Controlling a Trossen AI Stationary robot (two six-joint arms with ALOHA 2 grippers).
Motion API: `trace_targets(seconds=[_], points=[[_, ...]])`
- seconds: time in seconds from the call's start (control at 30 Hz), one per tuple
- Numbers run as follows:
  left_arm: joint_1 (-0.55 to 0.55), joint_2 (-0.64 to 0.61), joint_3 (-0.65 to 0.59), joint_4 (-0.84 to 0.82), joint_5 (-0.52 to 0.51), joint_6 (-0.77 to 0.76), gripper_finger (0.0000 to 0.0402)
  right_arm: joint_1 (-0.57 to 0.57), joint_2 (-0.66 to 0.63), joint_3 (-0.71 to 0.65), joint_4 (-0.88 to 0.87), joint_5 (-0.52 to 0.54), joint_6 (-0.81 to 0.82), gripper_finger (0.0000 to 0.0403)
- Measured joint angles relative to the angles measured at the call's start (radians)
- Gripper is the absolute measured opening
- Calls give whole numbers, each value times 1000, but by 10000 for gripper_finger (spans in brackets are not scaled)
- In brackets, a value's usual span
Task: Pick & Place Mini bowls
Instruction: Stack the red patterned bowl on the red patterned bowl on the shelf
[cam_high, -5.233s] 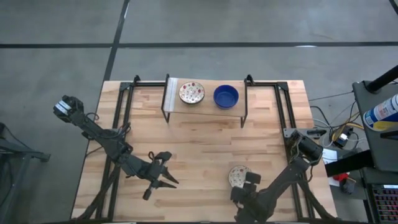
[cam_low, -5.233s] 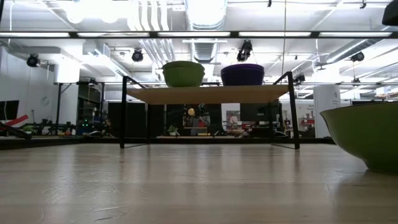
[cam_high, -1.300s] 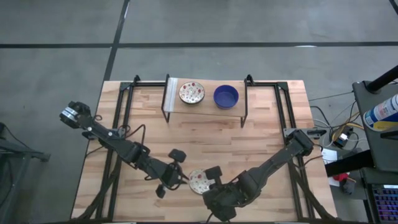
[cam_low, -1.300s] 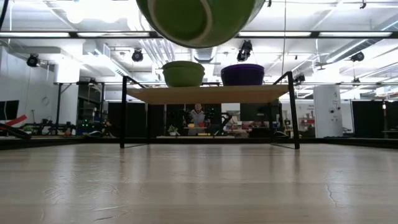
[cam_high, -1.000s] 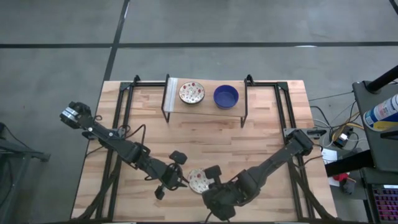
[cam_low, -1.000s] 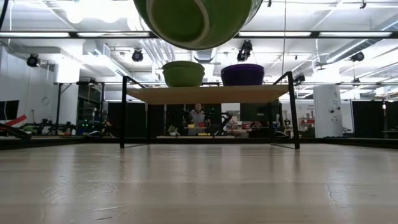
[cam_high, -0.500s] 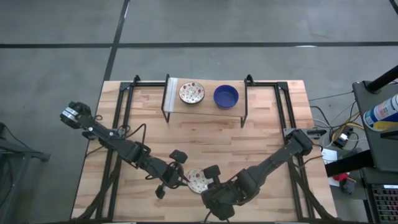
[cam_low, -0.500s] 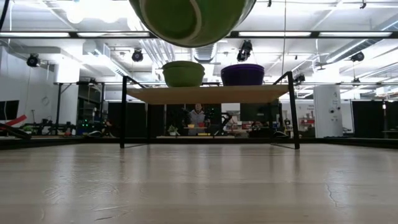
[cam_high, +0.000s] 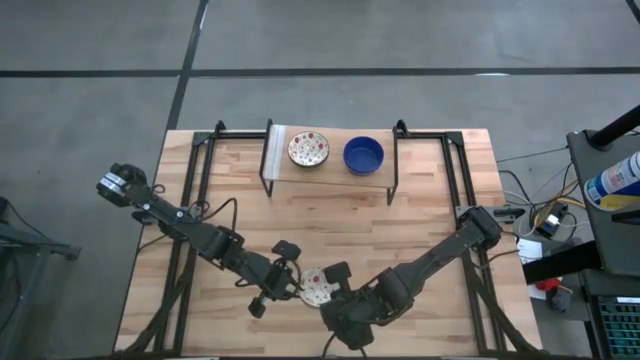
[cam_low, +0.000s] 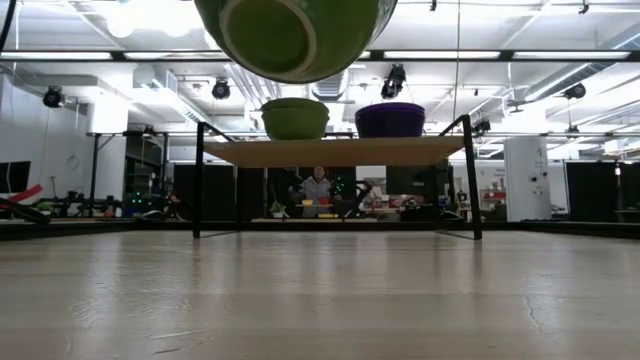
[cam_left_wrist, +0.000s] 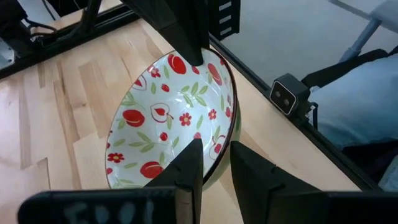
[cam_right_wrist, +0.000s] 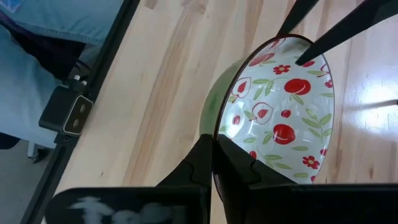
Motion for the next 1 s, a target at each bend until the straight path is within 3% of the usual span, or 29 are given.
trace_targets(seconds=[0.6, 1.0], points=[[0, 2, -10, -13, 3, -33, 71, -5, 0, 0, 21, 4, -19, 8], [3, 100, 2, -17, -8, -52, 72, -9, 20, -21, 37, -5, -22, 8]])
